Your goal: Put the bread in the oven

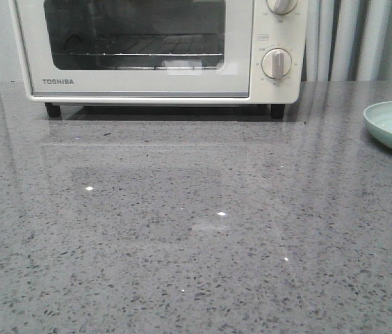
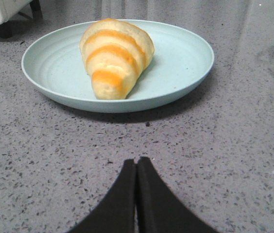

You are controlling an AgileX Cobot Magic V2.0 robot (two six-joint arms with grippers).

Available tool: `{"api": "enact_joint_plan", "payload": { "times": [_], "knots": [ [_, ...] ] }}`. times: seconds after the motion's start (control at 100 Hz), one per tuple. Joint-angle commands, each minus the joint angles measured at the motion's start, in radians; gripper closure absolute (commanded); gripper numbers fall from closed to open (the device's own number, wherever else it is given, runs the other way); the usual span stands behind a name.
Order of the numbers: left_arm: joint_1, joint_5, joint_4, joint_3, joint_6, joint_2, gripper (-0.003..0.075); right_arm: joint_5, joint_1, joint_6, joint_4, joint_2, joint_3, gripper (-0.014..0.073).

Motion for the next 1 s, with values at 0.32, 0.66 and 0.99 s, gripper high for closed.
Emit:
{"api": "enact_joint_plan", "payload": {
  "times": [0.32, 0.66, 0.99],
  "knots": [
    [-0.003, -0.079, -0.011, 0.02, -0.007, -0.025, 0.0742, -0.021, -0.004, -0.003, -0.004, -0.021, 0.027, 0.0661],
    [-0.003, -0.088, -0.018, 0.02, -0.007, -0.025, 0.0741, -0.099, -0.004, 0.01, 0.018, -0.021, 0.027, 0.0661],
    [-0.003, -0.162, -0.096, 0.02, -0.007, -0.025, 0.0742, -0.643, -0.004, 0.015, 0.092, -0.021, 0.025, 0.0661]
  ]
}}
